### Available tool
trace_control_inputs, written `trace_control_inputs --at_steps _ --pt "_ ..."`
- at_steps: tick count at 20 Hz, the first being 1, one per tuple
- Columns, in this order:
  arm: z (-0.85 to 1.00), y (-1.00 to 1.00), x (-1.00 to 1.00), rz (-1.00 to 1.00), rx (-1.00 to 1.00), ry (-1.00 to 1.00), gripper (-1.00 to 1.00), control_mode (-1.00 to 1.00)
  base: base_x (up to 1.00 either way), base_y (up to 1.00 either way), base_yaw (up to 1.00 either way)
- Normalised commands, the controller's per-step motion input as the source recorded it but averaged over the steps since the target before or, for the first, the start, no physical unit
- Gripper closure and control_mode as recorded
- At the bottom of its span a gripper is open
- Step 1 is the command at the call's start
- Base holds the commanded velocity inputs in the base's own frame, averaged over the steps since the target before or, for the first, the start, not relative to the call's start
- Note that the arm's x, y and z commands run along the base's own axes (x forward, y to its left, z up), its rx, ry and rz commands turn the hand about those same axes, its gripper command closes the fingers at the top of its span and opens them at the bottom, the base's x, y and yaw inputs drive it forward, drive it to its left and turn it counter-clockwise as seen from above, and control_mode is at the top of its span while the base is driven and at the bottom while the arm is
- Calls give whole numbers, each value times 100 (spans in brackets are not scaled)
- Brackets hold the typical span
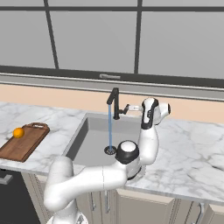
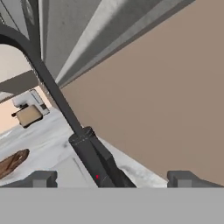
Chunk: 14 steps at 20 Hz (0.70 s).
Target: Pick the orange from the sink and place it on the cutting board to airdry. Then turn off the sink faucet.
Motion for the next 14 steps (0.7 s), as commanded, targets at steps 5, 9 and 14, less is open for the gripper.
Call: trace_control_inputs --at_steps 5,9,14 --pt "-12 10 0 0 7 0 -100 -100 0 0 0" --pt "-8 42 -8 2 8 0 -100 -100 0 0 0" --pt "0 75 -24 5 5 -1 -100 -100 0 0 0"
